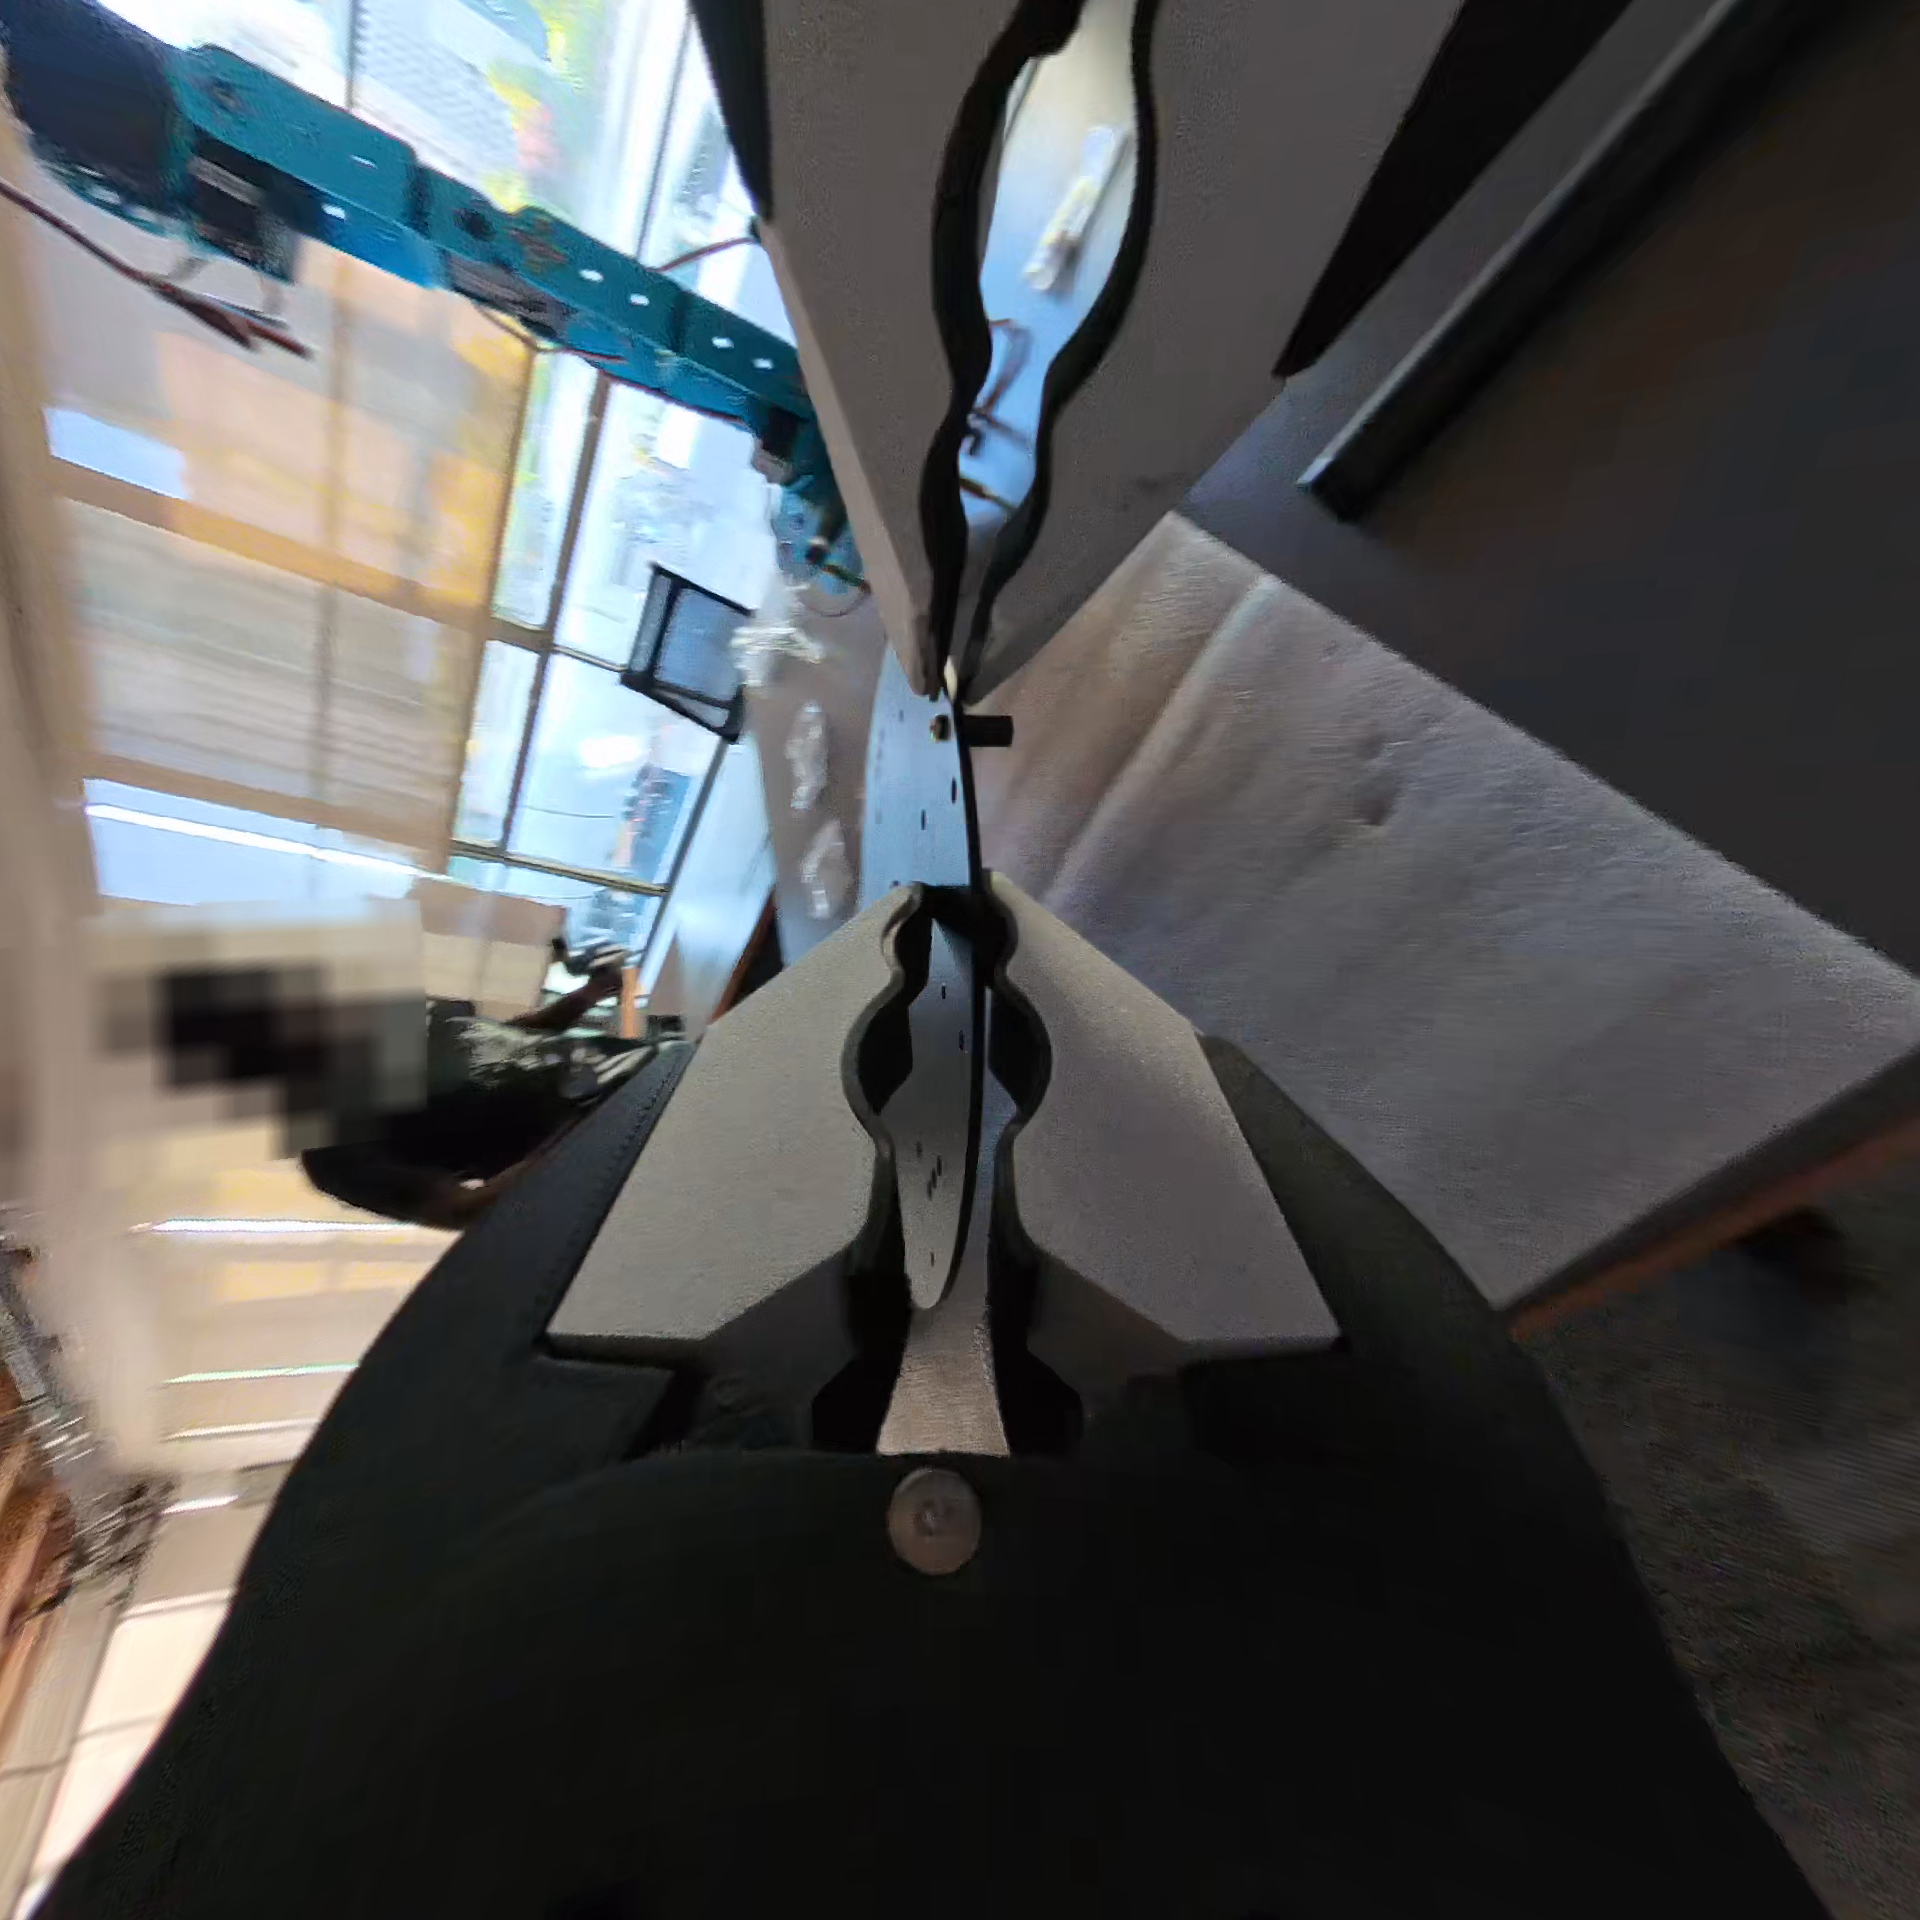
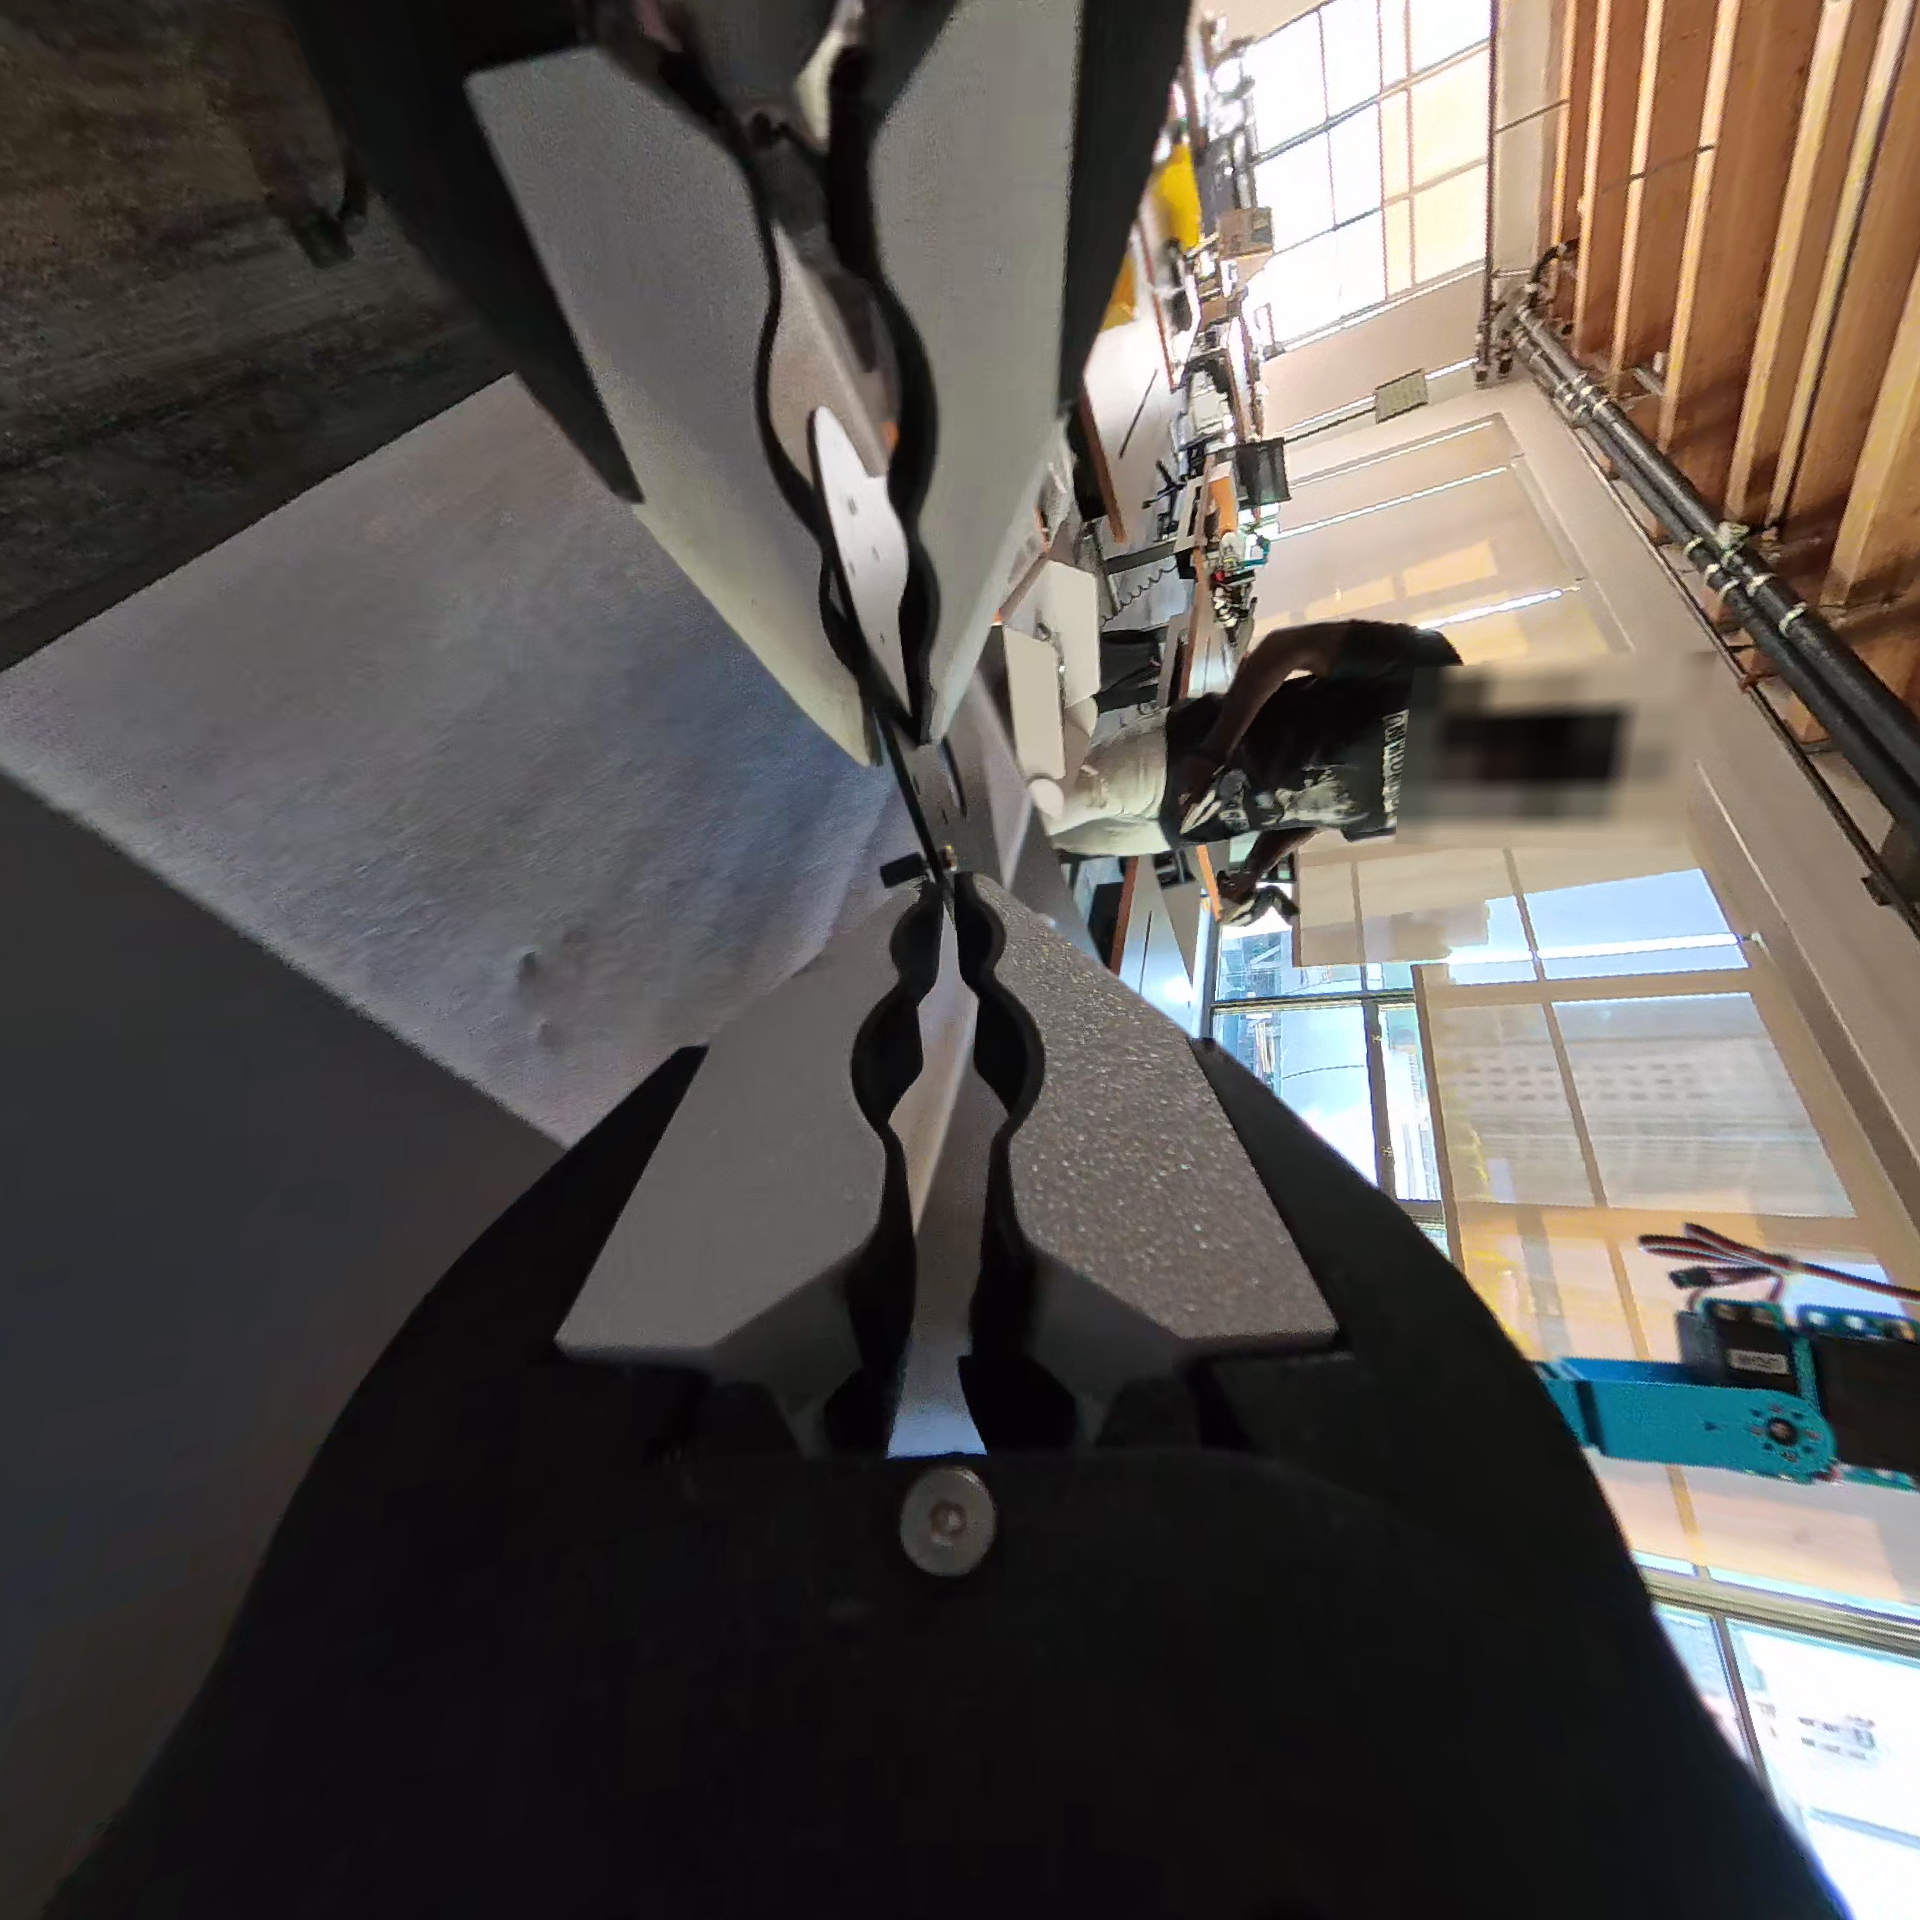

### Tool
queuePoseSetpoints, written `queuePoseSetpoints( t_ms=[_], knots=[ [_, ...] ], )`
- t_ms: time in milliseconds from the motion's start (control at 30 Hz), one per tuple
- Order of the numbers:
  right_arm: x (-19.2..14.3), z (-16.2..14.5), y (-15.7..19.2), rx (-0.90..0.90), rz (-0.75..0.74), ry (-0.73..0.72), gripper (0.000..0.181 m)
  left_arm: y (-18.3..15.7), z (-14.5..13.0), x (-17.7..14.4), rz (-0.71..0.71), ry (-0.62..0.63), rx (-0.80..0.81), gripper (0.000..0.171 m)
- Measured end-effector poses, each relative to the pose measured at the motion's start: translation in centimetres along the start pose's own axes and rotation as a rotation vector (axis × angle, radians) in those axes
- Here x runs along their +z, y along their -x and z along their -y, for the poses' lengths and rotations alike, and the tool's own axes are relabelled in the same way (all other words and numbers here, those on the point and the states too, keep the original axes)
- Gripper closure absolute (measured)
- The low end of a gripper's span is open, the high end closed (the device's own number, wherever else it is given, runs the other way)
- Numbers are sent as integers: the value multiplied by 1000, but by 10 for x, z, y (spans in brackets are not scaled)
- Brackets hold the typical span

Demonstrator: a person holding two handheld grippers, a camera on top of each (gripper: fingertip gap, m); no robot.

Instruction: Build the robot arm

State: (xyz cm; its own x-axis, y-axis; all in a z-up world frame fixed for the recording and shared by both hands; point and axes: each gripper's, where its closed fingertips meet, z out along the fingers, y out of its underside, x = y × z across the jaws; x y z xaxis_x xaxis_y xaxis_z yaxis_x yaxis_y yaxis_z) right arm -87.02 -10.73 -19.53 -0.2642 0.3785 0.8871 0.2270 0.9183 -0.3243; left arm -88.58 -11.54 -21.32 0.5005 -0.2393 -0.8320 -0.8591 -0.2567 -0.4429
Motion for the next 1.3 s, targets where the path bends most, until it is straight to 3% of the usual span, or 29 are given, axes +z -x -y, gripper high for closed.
queuePoseSetpoints(
  t_ms=[100, 200, 300, 433, 500, 700, 833, 1000, 1200, 1300],
  knots=[
    [4, 10, -32, 50, -8, -53, 180, 33, 3, -5, 51, -6, -27, 170],
    [26, -4, -57, 105, 64, -5, 149, 63, 0, -11, 43, -30, -99, 171],
    [52, -5, -71, 130, 161, -17, 151, 85, -5, -16, 15, -58, -169, 171],
    [79, 12, -83, 148, 295, -97, 176, 103, -12, -19, -27, -87, -187, 171],
    [87, 16, -91, 156, 381, -111, 179, 115, -19, -19, -34, -92, -187, 171],
    [106, 25, -124, 127, 496, -6, 179, 159, -34, -19, -109, -142, -276, 171],
    [98, 35, -144, 109, 564, 68, 181, 181, -30, -28, -169, -202, -350, 171],
    [66, 51, -164, 153, 726, 180, 181, 202, -5, -52, -260, -279, -488, 171],
    [47, 47, -139, 251, 931, 255, 180, 185, 4, -55, -463, -325, -715, 171],
    [46, 47, -135, 319, 953, 242, 181, 180, 3, -52, -501, -402, -810, 171]
  ],
)
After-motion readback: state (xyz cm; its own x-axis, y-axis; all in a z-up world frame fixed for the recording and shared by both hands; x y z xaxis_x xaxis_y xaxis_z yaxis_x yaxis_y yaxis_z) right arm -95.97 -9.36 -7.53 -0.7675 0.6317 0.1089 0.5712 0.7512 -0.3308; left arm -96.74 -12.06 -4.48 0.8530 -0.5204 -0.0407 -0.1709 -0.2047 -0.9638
